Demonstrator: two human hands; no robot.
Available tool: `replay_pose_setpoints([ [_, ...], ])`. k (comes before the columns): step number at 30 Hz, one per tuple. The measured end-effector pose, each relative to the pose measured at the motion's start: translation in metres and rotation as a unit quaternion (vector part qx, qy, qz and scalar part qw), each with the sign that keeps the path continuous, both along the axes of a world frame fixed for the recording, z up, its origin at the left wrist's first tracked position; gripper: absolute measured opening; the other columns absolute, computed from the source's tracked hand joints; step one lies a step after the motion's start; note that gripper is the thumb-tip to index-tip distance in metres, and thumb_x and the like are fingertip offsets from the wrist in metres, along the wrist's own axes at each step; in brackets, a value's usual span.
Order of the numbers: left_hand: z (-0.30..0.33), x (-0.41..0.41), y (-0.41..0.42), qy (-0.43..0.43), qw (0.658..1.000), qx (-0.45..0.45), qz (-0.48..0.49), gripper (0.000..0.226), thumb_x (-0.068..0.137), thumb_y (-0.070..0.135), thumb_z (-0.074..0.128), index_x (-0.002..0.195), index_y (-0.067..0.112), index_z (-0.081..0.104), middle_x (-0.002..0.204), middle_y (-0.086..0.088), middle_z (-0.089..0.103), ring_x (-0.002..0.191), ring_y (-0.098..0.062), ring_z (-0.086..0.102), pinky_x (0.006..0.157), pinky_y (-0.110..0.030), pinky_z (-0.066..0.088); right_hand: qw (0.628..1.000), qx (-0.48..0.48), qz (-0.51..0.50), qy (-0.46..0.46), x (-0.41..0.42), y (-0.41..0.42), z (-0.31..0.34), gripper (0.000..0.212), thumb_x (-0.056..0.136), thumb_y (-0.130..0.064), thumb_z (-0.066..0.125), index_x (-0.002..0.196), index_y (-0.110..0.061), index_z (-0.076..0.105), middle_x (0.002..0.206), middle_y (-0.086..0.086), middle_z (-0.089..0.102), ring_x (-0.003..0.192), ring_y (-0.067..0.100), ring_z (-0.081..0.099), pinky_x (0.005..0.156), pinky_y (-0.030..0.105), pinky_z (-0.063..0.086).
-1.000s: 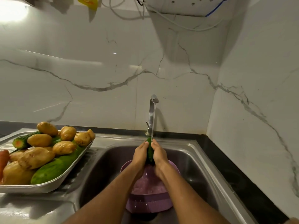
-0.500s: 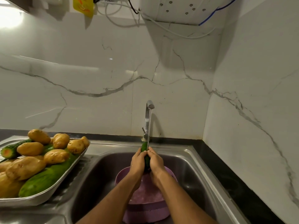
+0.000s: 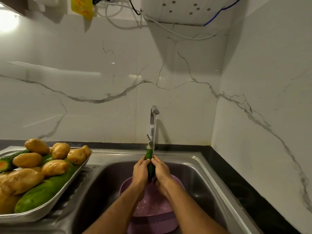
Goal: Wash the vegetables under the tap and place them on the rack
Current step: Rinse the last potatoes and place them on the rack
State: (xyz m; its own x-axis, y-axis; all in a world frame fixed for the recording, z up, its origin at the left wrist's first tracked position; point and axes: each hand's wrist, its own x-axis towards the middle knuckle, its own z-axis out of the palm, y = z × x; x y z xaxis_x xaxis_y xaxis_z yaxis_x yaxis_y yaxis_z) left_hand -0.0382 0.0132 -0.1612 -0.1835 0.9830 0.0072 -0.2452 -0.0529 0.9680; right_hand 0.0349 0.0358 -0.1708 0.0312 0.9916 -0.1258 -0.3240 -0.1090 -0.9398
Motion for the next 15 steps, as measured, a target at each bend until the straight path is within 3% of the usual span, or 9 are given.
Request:
replay_pose_setpoints([
  [3, 0.000, -0.001, 0.000, -0.008, 1.000, 0.002, 0.000, 0.041, 0.109, 0.020, 0.046, 0.150, 0.021, 0.048, 0.121, -0.008, 0.064, 0.104, -0.022, 0.063, 0.073, -0.033, 0.054, 1.000, 0.007, 0.008, -0.027, -0.001, -0.002, 0.003, 0.041, 0.110, -0.026, 0.043, 0.150, -0.029, 0.050, 0.140, 0.012, 0.060, 0.121, 0.029, 0.061, 0.107, 0.047, 0.050],
  [5, 0.000, -0.001, 0.000, -0.003, 1.000, 0.004, 0.003, 0.042, 0.110, 0.020, 0.044, 0.152, 0.019, 0.047, 0.122, -0.006, 0.064, 0.105, -0.018, 0.062, 0.080, -0.032, 0.053, 0.999, 0.013, 0.005, -0.052, -0.011, 0.002, -0.001, 0.037, 0.110, -0.030, 0.043, 0.145, -0.027, 0.054, 0.137, 0.012, 0.062, 0.125, 0.030, 0.060, 0.112, 0.048, 0.047],
  [8, 0.001, -0.001, 0.001, 0.001, 1.000, 0.001, 0.003, 0.040, 0.110, 0.019, 0.042, 0.148, 0.019, 0.052, 0.115, -0.004, 0.067, 0.106, -0.018, 0.064, 0.086, -0.034, 0.054, 0.999, 0.013, 0.018, -0.045, -0.020, 0.013, -0.012, 0.049, 0.098, -0.048, 0.049, 0.142, -0.028, 0.057, 0.129, 0.002, 0.067, 0.122, 0.020, 0.063, 0.111, 0.044, 0.049],
  [11, 0.003, 0.000, -0.003, -0.002, 1.000, -0.004, -0.019, 0.035, 0.109, 0.019, 0.043, 0.141, 0.026, 0.058, 0.124, -0.008, 0.067, 0.111, -0.022, 0.064, 0.088, -0.039, 0.058, 0.998, 0.025, -0.010, -0.059, -0.013, 0.007, 0.000, 0.033, 0.108, -0.030, 0.045, 0.136, -0.017, 0.058, 0.118, 0.002, 0.066, 0.115, 0.019, 0.062, 0.106, 0.044, 0.050],
  [13, 0.005, 0.002, -0.007, -0.004, 0.999, 0.004, -0.033, 0.035, 0.109, 0.019, 0.044, 0.139, 0.031, 0.058, 0.122, -0.004, 0.066, 0.109, -0.019, 0.064, 0.077, -0.035, 0.058, 0.999, 0.021, -0.030, -0.024, -0.005, 0.004, 0.005, 0.030, 0.111, -0.027, 0.042, 0.132, -0.022, 0.062, 0.117, 0.009, 0.068, 0.110, 0.024, 0.065, 0.104, 0.045, 0.052],
  [15, 0.005, 0.003, -0.007, 0.002, 0.999, 0.015, -0.029, 0.036, 0.110, 0.018, 0.043, 0.142, 0.027, 0.056, 0.116, 0.002, 0.066, 0.105, -0.013, 0.063, 0.076, -0.029, 0.055, 0.999, 0.020, -0.025, -0.032, -0.004, 0.001, 0.007, 0.029, 0.111, -0.028, 0.043, 0.131, -0.022, 0.063, 0.119, 0.013, 0.068, 0.110, 0.028, 0.066, 0.104, 0.045, 0.051],
])
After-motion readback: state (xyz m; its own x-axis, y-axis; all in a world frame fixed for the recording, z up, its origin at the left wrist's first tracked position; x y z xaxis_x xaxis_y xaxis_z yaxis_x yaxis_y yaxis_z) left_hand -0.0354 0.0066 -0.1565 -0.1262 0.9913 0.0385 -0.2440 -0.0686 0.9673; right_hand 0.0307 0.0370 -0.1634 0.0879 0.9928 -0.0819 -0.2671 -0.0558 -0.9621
